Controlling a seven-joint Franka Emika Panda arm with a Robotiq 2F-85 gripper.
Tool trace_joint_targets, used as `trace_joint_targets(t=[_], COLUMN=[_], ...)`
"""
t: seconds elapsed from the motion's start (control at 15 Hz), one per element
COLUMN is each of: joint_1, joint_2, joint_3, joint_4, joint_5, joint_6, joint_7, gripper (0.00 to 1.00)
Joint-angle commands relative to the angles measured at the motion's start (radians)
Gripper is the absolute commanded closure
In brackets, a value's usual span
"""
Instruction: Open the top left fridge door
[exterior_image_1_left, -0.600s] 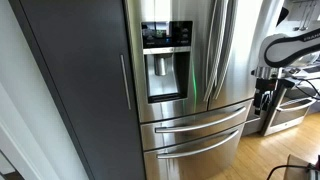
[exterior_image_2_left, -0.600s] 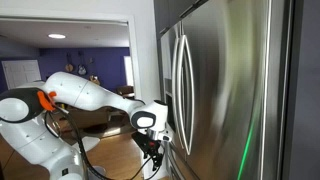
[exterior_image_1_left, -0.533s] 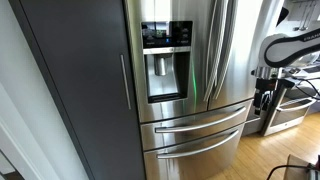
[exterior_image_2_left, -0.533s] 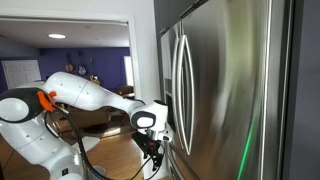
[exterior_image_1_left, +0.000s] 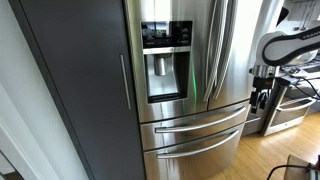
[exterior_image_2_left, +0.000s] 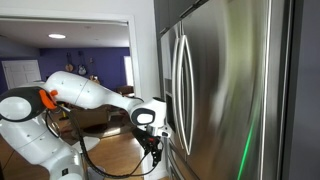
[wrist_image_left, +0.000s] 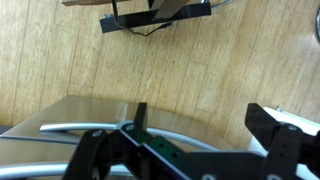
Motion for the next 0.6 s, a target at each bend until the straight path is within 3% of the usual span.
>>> trace_joint_targets(t=[0.0,0.27,0.53], joint_1=[-0.011,-0.012,-0.041], joint_2=[-0.037,-0.085,-0.131], joint_3=[0.154,0.286,0.337], joint_4=[0.050,0.129,0.146], joint_5=[-0.001,-0.094,-0.194], joint_6=[0.004,-0.011,0.008], joint_7=[0.261,0.520,0.681], gripper=[0.00,0.00,0.00])
